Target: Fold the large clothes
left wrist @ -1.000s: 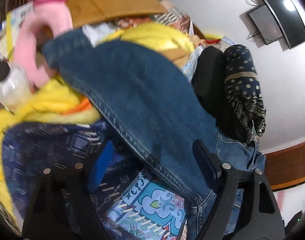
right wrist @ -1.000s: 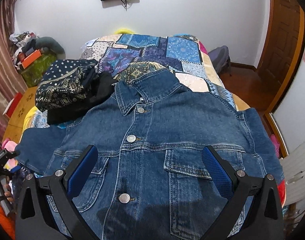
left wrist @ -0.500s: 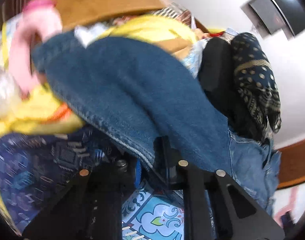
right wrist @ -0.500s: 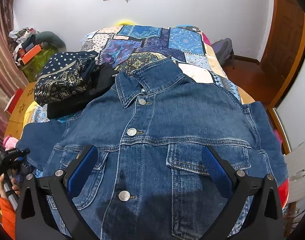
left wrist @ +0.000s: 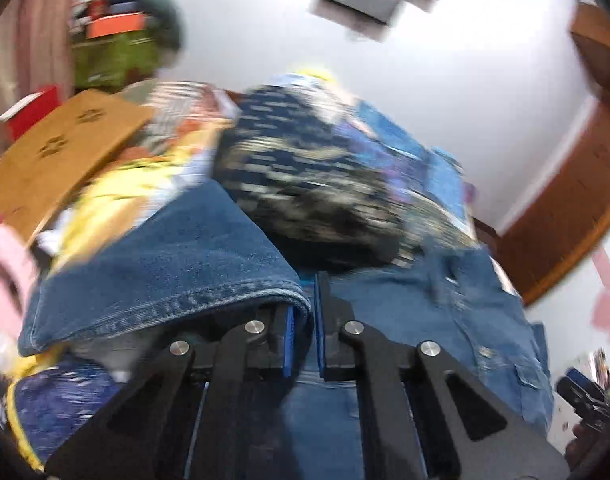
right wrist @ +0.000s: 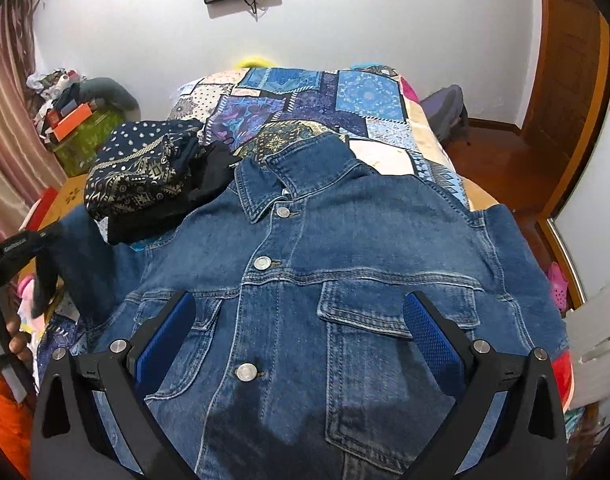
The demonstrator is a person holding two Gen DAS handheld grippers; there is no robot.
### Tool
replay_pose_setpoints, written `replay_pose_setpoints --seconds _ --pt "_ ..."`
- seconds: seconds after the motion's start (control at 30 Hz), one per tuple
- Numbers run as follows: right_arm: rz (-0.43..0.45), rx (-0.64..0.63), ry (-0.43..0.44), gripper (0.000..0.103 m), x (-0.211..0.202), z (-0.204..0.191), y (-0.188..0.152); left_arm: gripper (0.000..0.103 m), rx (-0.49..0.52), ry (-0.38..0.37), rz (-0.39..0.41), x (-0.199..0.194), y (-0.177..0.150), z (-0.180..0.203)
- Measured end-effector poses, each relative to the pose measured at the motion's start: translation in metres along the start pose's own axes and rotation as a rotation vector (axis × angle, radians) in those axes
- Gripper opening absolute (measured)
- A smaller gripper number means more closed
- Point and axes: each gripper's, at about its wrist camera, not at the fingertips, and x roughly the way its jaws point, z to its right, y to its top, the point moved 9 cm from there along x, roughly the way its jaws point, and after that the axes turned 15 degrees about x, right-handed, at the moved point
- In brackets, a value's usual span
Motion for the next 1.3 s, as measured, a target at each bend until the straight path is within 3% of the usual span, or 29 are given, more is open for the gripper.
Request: replay_pose_setpoints --seconds 0.07,0.2,0.3,0.4,0.5,0.6,0.63,0.67,0.83,0.97,1.1,1.3 --pt "0.006 0.002 -0.002 0.103 -0.003 0.003 -0.001 0.007 0.069 -0.025 -0.021 0.007 -0.002 0.033" --pt "0.019 0.001 -0.011 0.103 -0.007 0.01 -0.002 0.007 0.165 -0.156 -0.104 0.028 -0.024 0.098" --pt "0.021 0.006 -0.015 0.103 -0.008 0.015 -0.003 0.008 0.257 -0.192 -0.185 0.046 -0.048 0.136" --pt "0.015 0.019 -0.008 0.103 -0.009 0.02 -0.005 0.008 0.295 -0.219 -0.27 0.058 -0.075 0.155" --pt "0.015 0.028 -0.008 0.103 -0.011 0.024 -0.007 0.009 0.296 -0.227 -0.307 0.061 -0.088 0.158" --pt "0.011 0.04 -0.007 0.103 -0.011 0.027 -0.008 0.025 0.265 -0.25 -0.299 0.05 -0.092 0.156" --pt "0.01 0.044 -0.004 0.103 -0.012 0.028 -0.008 0.037 0.252 -0.255 -0.295 0.047 -0.089 0.154" --pt "0.01 0.049 -0.001 0.103 -0.012 0.028 -0.008 0.044 0.234 -0.258 -0.276 0.038 -0.085 0.15" --pt "0.022 0.05 0.005 0.103 -0.016 0.027 -0.008 0.052 0.195 -0.215 -0.204 0.014 -0.062 0.128" --pt "0.029 0.04 0.002 0.103 -0.018 0.025 -0.007 0.067 0.106 -0.129 -0.111 -0.013 -0.04 0.082" --pt "0.039 0.046 0.006 0.103 -0.018 0.023 -0.006 0.071 0.002 -0.032 -0.092 -0.02 -0.038 0.024" --pt "0.054 0.043 -0.007 0.103 -0.017 0.021 -0.003 0.071 -0.194 0.001 -0.169 0.002 -0.077 -0.04"
